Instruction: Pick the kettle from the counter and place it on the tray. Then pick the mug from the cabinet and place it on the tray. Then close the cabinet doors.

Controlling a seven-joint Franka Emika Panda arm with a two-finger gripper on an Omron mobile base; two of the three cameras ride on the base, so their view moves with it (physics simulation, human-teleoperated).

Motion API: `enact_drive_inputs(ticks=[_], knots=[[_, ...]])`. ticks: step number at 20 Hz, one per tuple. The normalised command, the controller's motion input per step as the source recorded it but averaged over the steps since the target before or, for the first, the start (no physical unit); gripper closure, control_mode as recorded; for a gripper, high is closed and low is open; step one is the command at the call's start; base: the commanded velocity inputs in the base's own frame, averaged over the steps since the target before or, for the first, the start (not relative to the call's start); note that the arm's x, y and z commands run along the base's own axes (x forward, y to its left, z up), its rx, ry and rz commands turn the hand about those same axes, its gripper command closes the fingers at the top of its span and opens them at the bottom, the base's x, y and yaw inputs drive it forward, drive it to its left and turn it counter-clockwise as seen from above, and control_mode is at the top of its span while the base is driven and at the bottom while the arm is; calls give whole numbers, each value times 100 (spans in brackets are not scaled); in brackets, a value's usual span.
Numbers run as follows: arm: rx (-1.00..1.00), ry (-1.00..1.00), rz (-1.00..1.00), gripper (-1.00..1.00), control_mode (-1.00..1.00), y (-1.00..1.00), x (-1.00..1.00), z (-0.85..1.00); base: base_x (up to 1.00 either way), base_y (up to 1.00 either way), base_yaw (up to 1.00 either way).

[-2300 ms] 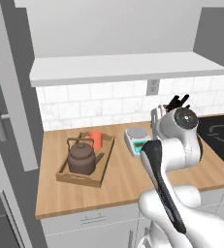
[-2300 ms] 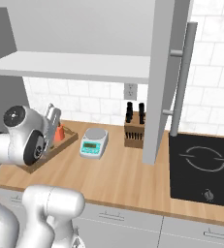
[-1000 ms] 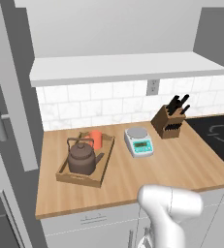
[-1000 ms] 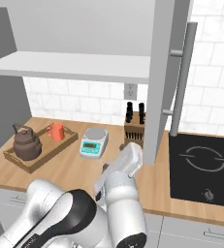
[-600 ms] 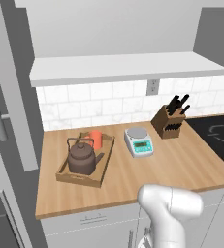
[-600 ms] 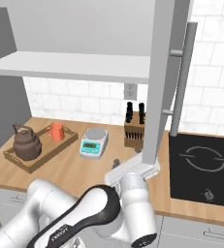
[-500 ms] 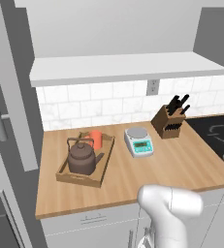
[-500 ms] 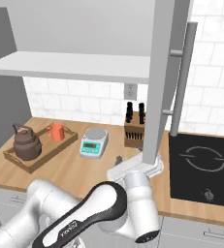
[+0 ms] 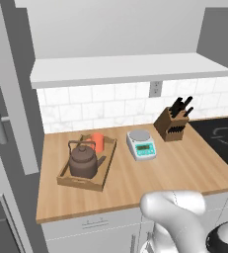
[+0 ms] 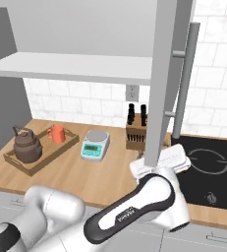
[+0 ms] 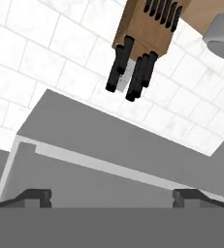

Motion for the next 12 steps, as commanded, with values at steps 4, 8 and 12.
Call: enact_drive_inputs(ticks=[4, 8, 12], knots=[[2, 0, 11, -100, -100, -67, 16, 0, 0, 0, 0], [0, -1, 10, -100, -100, -51, 0, 0, 0, 0, 0], [1, -13, 8, -100, -100, -39, -7, 20, 0, 0, 0]])
